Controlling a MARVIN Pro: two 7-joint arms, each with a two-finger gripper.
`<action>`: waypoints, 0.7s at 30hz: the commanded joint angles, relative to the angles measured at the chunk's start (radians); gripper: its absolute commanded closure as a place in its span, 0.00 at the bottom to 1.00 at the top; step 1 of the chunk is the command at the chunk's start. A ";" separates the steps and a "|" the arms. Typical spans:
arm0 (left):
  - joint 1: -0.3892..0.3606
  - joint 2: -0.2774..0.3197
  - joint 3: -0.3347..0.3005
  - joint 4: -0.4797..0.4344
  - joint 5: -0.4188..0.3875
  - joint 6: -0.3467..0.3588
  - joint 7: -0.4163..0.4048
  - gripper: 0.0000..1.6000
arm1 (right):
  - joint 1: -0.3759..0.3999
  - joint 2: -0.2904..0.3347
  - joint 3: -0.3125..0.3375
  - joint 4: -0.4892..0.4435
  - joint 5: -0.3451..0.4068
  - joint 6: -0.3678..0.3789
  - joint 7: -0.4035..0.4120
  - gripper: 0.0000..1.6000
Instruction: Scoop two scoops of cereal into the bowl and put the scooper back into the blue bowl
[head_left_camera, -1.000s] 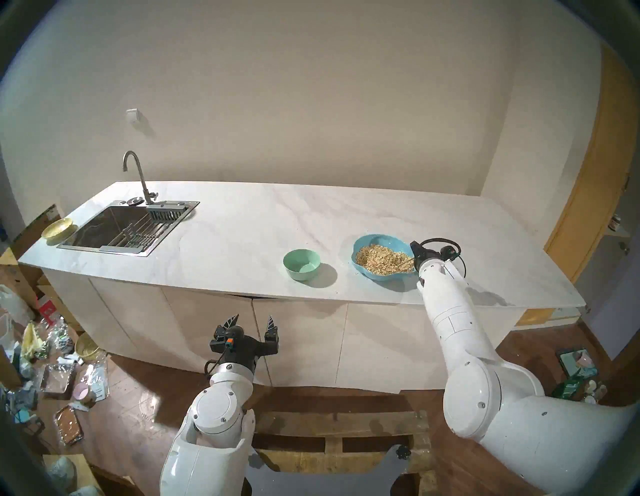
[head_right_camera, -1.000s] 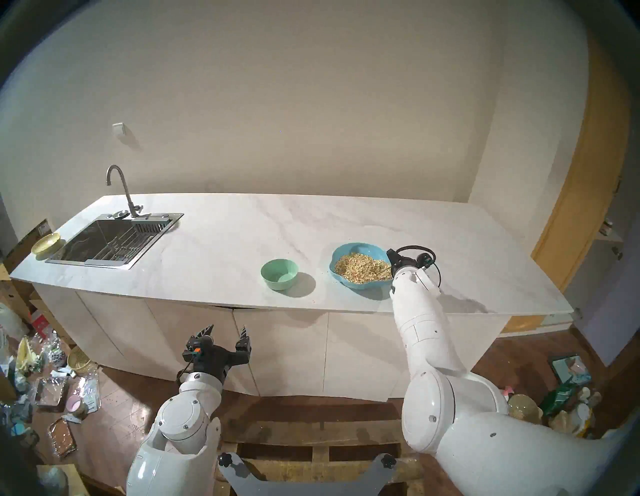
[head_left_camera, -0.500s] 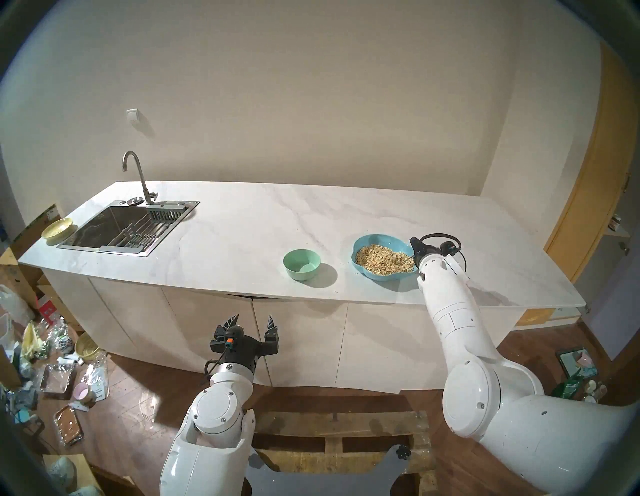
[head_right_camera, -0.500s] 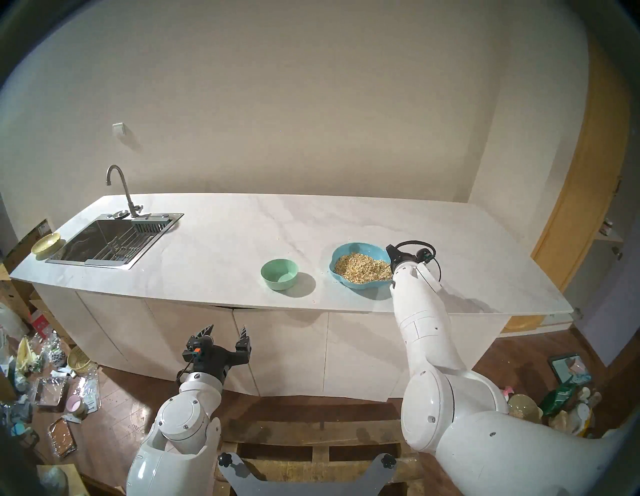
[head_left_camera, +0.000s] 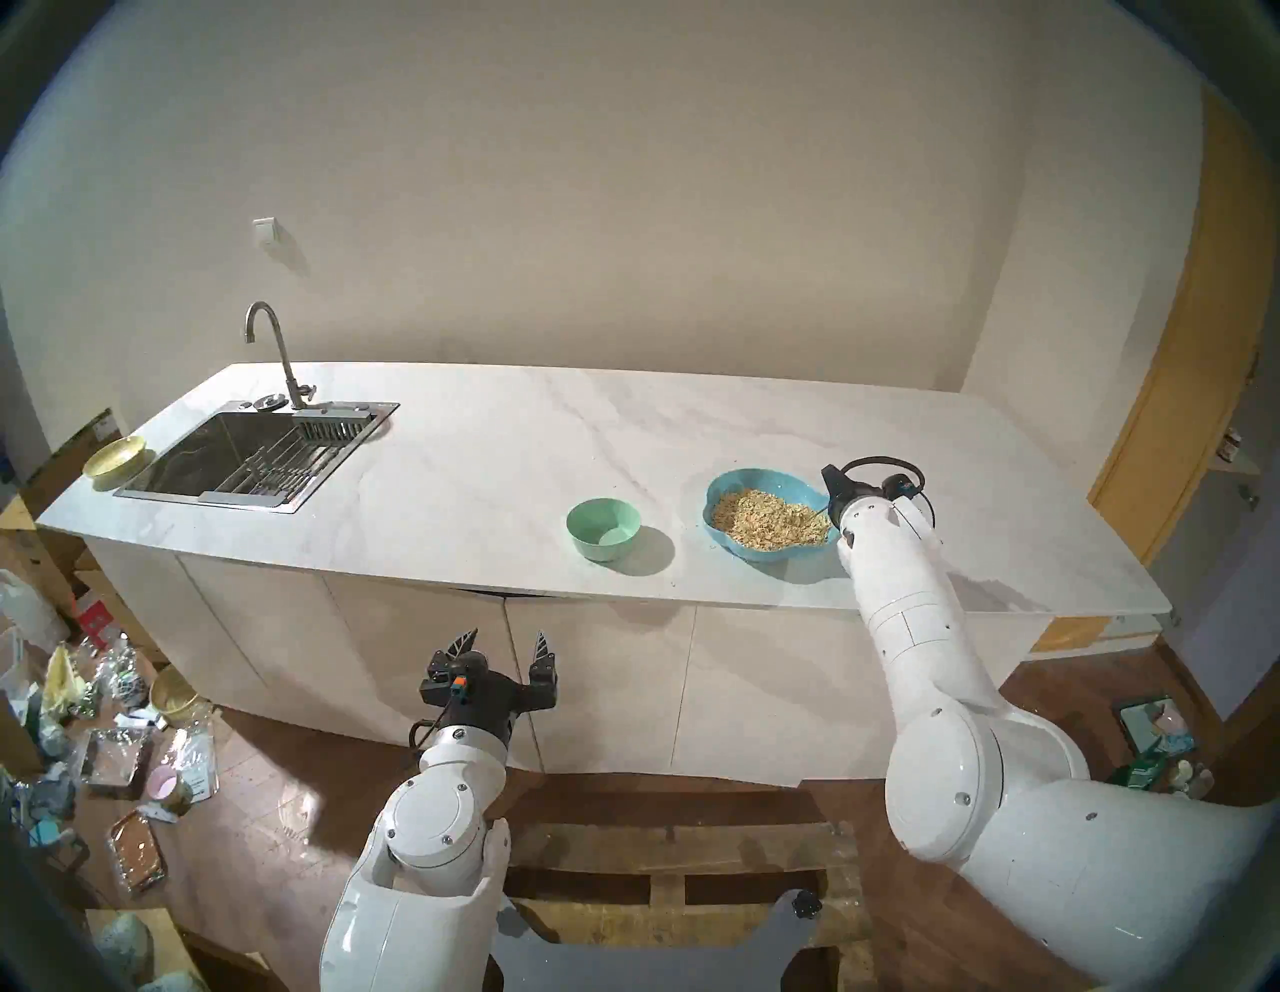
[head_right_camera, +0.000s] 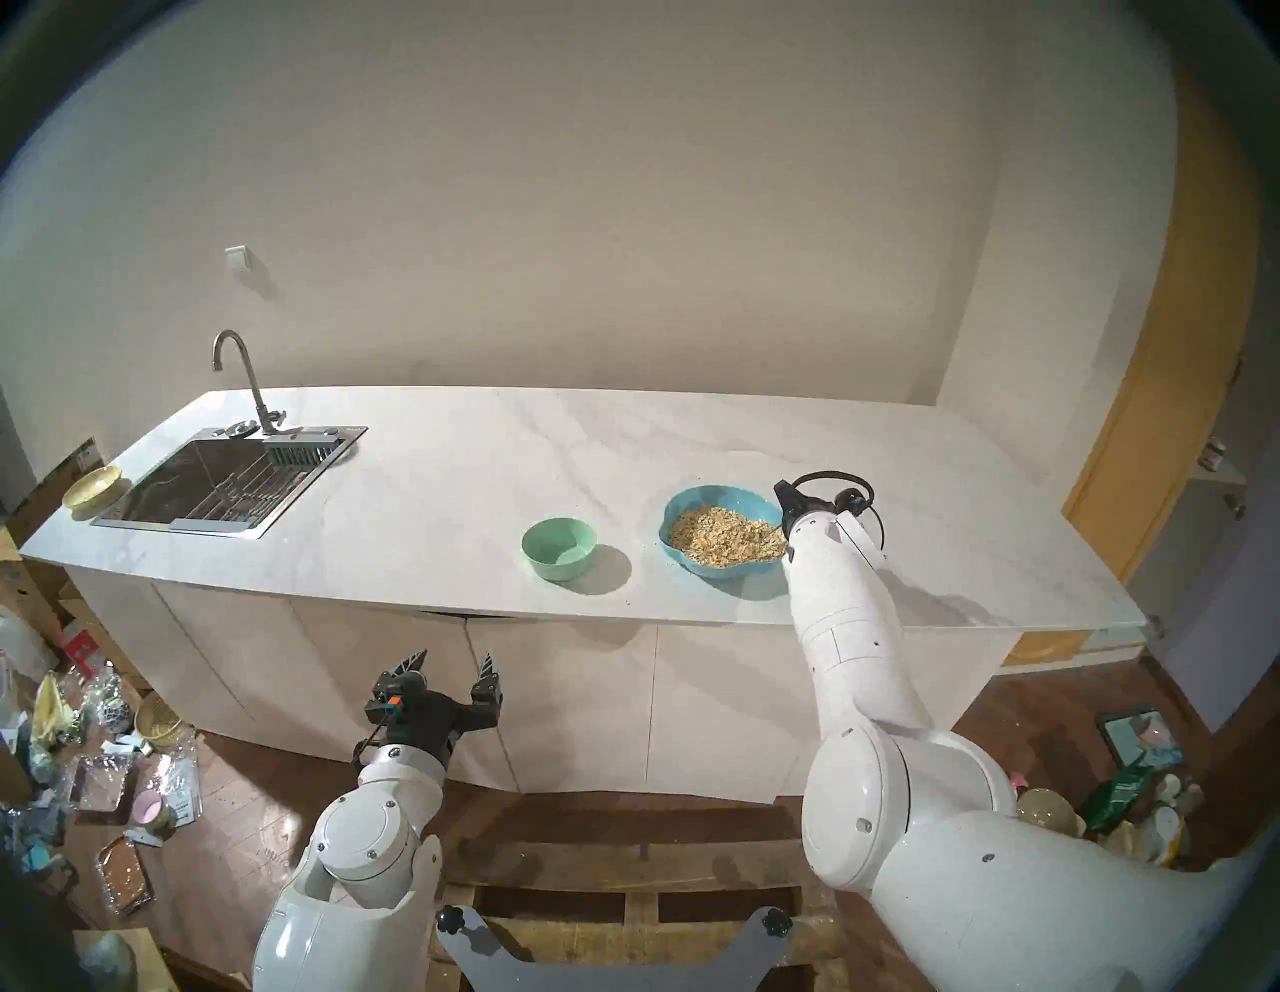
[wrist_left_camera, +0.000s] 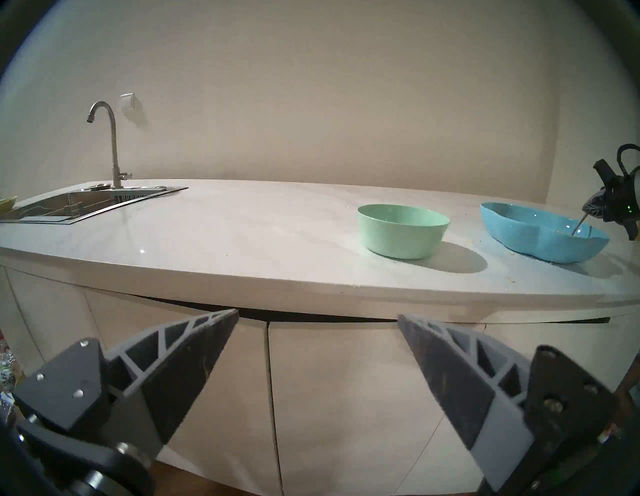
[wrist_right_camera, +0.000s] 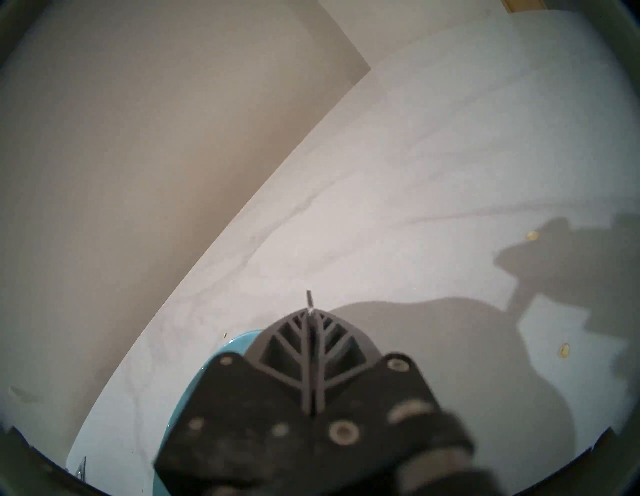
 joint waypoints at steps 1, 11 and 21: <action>-0.005 0.000 0.003 -0.024 -0.001 -0.006 -0.004 0.00 | 0.072 0.001 0.001 -0.018 0.010 0.013 -0.005 1.00; -0.004 0.000 0.003 -0.025 -0.001 -0.006 -0.004 0.00 | 0.102 -0.001 0.008 -0.011 0.027 0.024 -0.028 1.00; -0.004 0.001 0.003 -0.025 -0.002 -0.006 -0.004 0.00 | 0.114 -0.020 0.019 -0.017 0.048 0.030 -0.044 1.00</action>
